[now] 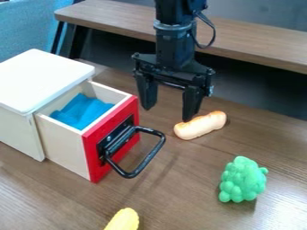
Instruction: Close the drawer
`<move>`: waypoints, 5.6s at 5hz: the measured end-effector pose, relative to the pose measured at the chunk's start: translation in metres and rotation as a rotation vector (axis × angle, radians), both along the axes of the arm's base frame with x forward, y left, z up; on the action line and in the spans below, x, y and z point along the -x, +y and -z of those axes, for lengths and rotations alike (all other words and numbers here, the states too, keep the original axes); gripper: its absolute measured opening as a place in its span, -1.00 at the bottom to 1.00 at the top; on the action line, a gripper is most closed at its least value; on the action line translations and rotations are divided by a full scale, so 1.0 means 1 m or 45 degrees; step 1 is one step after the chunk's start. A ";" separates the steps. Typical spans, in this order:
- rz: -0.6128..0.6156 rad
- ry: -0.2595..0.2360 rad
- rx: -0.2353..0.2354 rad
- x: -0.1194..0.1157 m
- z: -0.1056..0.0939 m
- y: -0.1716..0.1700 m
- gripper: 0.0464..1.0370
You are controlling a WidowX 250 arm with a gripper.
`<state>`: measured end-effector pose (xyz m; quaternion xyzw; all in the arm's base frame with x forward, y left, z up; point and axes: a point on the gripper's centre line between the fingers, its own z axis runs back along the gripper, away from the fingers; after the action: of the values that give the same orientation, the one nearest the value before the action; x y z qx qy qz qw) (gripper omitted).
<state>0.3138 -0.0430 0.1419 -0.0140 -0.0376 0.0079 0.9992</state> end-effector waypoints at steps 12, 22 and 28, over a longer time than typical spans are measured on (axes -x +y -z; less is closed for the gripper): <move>-0.144 0.242 -0.502 0.012 0.063 0.102 0.92; -0.083 0.172 -0.218 0.006 0.054 0.080 0.92; 0.100 0.096 -0.029 -0.010 0.019 -0.015 0.92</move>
<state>0.3241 -0.0579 0.1225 -0.0037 0.0005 -0.0312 0.9995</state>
